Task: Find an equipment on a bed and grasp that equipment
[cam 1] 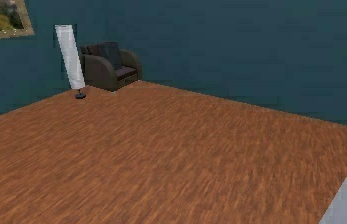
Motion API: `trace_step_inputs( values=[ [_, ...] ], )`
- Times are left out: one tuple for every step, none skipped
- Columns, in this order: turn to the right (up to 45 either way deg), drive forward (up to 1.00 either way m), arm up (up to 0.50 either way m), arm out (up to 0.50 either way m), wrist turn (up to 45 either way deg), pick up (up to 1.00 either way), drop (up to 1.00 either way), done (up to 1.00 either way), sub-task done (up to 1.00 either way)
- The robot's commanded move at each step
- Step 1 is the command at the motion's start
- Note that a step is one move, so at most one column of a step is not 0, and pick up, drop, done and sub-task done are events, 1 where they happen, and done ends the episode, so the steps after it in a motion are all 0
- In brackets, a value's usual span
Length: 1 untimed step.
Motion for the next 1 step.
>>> trace_step_inputs(
  values=[
    [0.0, 0.0, 0.0, 0.0, 45.0, 0.0, 0.0, 0.0, 0.0]
  ],
)
